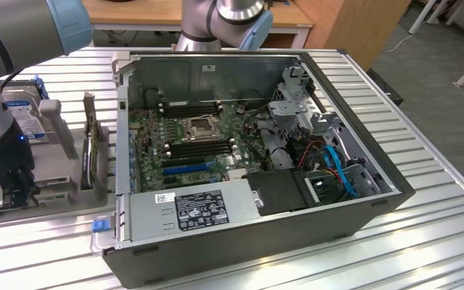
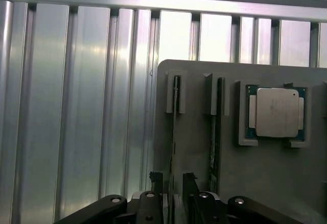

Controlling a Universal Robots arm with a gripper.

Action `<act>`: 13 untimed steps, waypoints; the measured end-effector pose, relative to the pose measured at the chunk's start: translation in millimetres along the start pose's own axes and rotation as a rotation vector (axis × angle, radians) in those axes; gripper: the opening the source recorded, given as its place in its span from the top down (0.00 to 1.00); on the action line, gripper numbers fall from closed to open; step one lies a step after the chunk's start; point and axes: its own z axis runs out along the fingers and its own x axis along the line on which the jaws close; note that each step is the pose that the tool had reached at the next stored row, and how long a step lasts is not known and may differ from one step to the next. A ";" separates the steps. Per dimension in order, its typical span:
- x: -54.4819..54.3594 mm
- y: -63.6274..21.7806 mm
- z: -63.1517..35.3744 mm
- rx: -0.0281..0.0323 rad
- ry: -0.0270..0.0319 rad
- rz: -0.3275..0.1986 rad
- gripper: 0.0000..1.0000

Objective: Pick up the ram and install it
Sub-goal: 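Pick up the ram and move it above insertion slot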

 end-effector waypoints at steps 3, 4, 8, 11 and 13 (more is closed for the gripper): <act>1.7 0.1 0.0 0.0001 0.0000 0.000 0.70; 1.9 0.2 0.0 0.0001 -0.0001 0.000 0.70; 2.0 0.1 0.2 0.0002 -0.0002 0.000 0.70; 2.1 0.1 1.3 -0.0001 0.0001 0.000 0.70; 2.0 0.1 1.4 0.0000 0.0000 0.000 0.70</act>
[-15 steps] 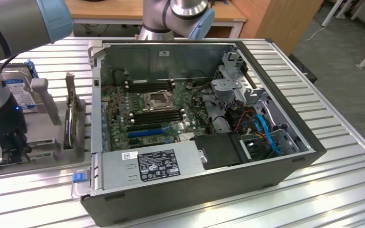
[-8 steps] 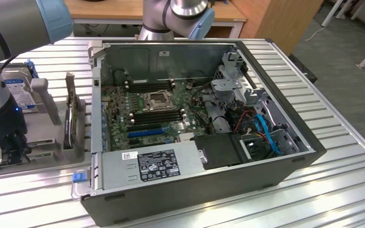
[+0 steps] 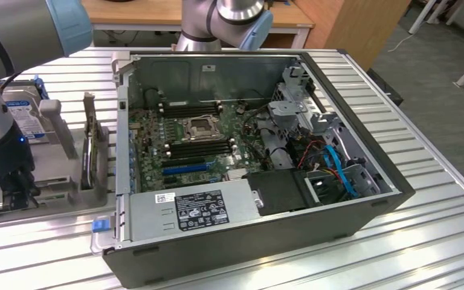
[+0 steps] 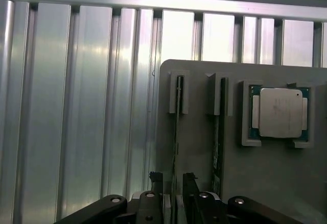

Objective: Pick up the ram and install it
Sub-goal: 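Pick up the ram and move it above insertion slot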

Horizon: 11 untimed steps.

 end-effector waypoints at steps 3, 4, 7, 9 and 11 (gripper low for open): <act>0.1 -1.5 0.1 0.0003 -0.0006 0.000 0.70; 0.1 -2.0 0.0 0.0002 -0.0008 0.000 0.70; 0.0 -2.1 0.1 0.0002 -0.0010 0.000 0.70; 0.0 -2.2 0.1 0.0002 -0.0010 0.000 0.70; -0.1 -2.2 0.1 0.0001 -0.0010 0.000 0.70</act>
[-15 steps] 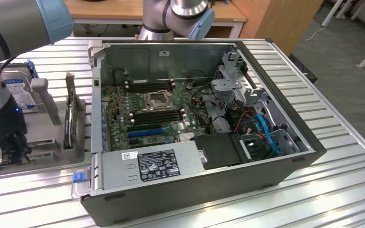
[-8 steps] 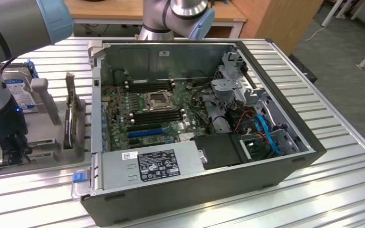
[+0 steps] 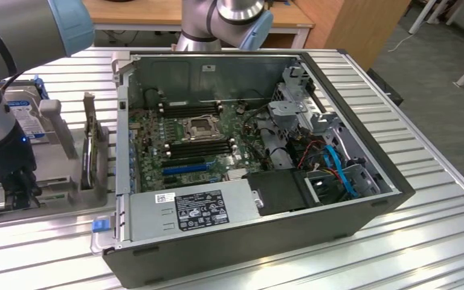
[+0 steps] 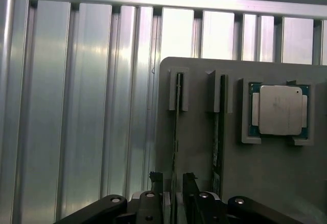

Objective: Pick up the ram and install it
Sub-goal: 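Pick up the ram and move it above insertion slot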

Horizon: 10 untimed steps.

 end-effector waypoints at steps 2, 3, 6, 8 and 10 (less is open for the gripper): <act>0.0 0.0 0.0 0.0000 0.0000 0.000 0.70; 0.0 0.0 0.0 0.0001 0.0000 0.000 0.70; 0.0 0.0 0.0 0.0001 0.0000 0.000 0.70; 0.0 0.0 0.0 0.0000 0.0000 0.000 0.70; 0.0 0.0 0.0 0.0001 0.0000 0.000 0.70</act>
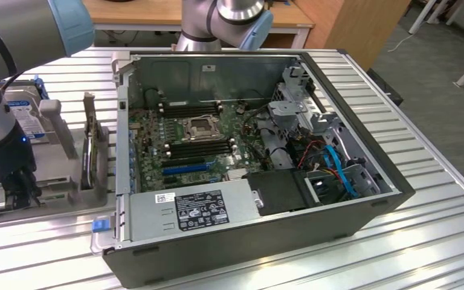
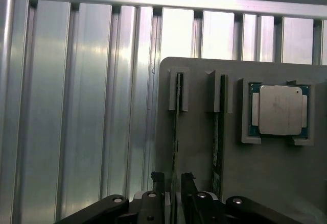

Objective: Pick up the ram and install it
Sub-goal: 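Pick up the ram and move it above insertion slot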

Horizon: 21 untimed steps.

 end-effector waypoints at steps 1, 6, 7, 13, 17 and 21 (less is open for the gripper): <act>0.0 0.0 0.0 0.0000 0.0000 0.000 0.72; 0.0 0.0 0.0 0.0000 0.0000 0.000 0.79; 0.0 0.0 0.0 0.0000 0.0000 0.000 0.79; -0.1 -0.1 0.0 0.0000 0.0000 0.000 0.79; 0.0 -0.6 -0.1 0.0000 0.0001 0.000 0.79; 0.0 -0.7 -0.4 0.0000 0.0000 0.000 0.79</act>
